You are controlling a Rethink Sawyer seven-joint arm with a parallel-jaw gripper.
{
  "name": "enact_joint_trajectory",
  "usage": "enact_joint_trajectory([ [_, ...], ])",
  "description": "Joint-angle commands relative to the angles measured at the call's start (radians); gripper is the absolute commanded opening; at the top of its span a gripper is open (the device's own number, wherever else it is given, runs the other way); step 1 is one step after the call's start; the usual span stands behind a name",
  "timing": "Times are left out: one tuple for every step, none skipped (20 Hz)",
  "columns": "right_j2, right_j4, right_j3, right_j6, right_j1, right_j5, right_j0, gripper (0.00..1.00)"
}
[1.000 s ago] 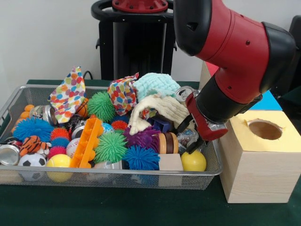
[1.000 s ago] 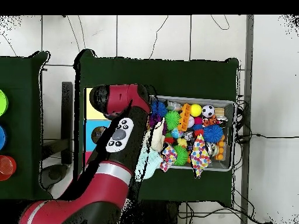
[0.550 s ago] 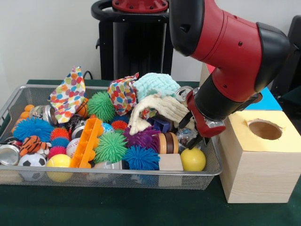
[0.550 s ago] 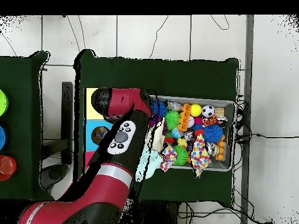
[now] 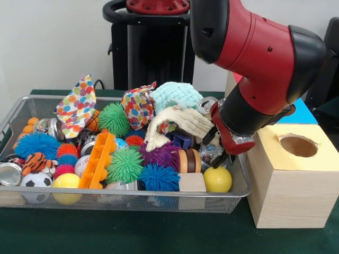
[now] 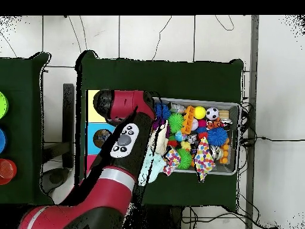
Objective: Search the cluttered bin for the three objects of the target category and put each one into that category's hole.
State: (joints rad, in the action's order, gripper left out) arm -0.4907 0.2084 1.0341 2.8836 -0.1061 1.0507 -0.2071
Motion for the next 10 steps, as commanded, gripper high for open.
enact_joint_trajectory([
  [0.172,0.067,0.134,0.116,0.051,-0.118,0.021,1.00],
  [0.171,0.065,0.134,0.115,0.052,-0.116,0.020,1.00],
  [0.170,0.063,0.135,0.112,0.051,-0.109,0.019,1.00],
  [0.171,0.062,0.137,0.110,0.050,-0.106,0.019,1.00],
  [0.164,0.058,0.128,0.110,0.056,-0.075,0.018,1.00],
  [0.162,0.057,0.126,0.111,0.058,-0.061,0.018,1.00],
  [0.162,0.057,0.126,0.109,0.058,-0.050,0.020,1.00],
  [0.162,0.058,0.126,0.108,0.058,-0.038,0.021,1.00],
  [0.163,0.060,0.127,0.111,0.061,-0.033,0.021,1.00],
  [0.163,0.061,0.127,0.112,0.061,-0.022,0.022,1.00],
])
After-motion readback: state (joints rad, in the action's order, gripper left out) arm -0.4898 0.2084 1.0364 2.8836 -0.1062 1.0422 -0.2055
